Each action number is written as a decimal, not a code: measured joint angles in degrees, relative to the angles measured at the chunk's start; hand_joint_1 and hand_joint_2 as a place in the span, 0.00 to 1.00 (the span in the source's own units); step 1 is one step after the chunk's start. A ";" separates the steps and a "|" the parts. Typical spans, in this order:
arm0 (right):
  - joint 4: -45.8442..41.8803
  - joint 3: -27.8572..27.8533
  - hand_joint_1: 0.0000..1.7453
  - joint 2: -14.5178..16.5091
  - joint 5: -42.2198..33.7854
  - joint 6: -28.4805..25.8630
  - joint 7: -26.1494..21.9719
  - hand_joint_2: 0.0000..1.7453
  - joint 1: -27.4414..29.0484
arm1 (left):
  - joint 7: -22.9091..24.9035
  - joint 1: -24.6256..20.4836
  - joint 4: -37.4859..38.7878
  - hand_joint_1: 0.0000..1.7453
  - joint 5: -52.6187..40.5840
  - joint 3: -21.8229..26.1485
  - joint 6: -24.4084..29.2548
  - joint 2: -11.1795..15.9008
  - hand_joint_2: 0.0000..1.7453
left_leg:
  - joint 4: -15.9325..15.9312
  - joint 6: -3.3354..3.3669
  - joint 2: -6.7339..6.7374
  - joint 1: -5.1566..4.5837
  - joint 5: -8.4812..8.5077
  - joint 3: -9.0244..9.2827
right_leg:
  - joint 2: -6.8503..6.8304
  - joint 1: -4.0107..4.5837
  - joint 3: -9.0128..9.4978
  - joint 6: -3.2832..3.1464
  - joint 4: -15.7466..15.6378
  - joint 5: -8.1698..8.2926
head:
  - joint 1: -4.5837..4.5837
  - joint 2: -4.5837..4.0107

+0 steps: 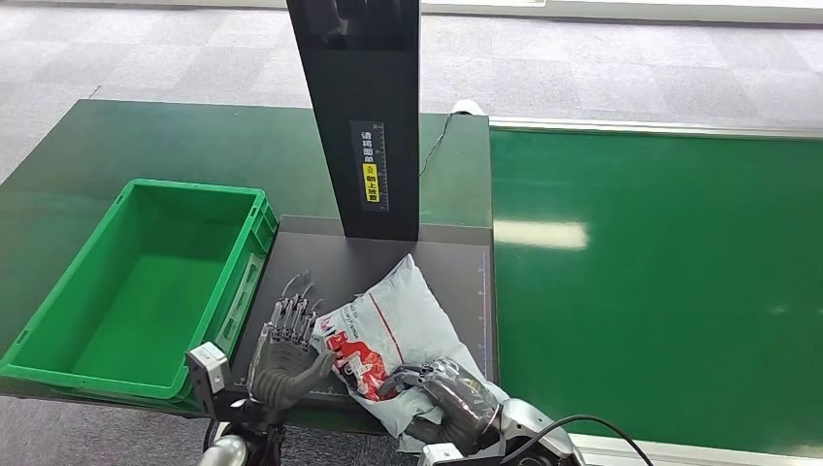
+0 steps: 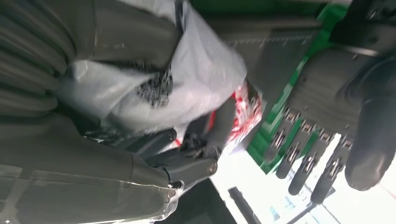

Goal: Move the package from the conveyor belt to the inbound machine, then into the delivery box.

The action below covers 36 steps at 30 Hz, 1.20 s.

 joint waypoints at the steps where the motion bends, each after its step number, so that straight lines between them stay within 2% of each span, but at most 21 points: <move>1: 0.06 0.00 0.00 0.00 0.39 -0.81 0.28 1.00 -0.01 | 0.02 0.04 -0.04 0.00 -1.72 -0.23 1.18 0.09 1.00 | 0.00 0.00 0.00 0.00 0.00 0.00 | 0.00 0.00 0.00 0.00 0.00 0.00 | 0.00 0.00; 7: 0.46 -0.03 0.00 0.00 1.27 -2.71 1.53 1.00 -0.01 | 1.21 0.17 -0.48 0.00 -12.07 -3.14 5.62 0.91 1.00 | 0.00 0.00 -0.01 -0.01 0.00 0.00 | 0.00 -0.01 0.02 0.00 0.00 0.00 | 0.01 0.00; 25: 0.97 -0.11 0.00 0.00 1.58 -3.03 1.79 1.00 -0.04 | 1.34 0.19 -0.64 0.00 -14.28 -5.74 6.09 1.79 1.00 | 0.00 0.00 -0.01 0.00 0.00 0.01 | 0.00 -0.01 0.02 0.00 0.00 0.00 | -0.01 0.00; 30: 1.57 -0.07 0.00 0.08 2.30 -3.23 2.53 1.00 -0.96 | 2.12 -0.03 -0.71 0.00 -27.60 -9.42 7.63 2.66 1.00 | 0.00 0.00 -0.01 0.00 0.00 0.01 | -0.01 -0.01 0.01 0.00 0.00 0.00 | 0.00 0.00; 33: 1.93 -0.07 0.00 0.33 2.64 -3.06 3.38 1.00 -1.50 | 6.86 -0.74 0.07 0.00 -37.40 -12.76 11.29 3.05 1.00 | 0.01 0.00 -0.01 -0.01 0.00 0.03 | -0.01 -0.01 0.03 0.00 0.00 0.00 | 0.01 0.00; 36: 2.00 -0.10 0.00 0.44 3.01 -2.96 4.04 1.00 -1.44 | 11.41 -1.96 1.85 0.00 -43.24 -14.62 13.97 3.17 1.00 | 0.01 0.00 -0.02 -0.01 0.00 0.06 | -0.01 -0.01 0.06 0.00 0.00 0.00 | -0.01 0.00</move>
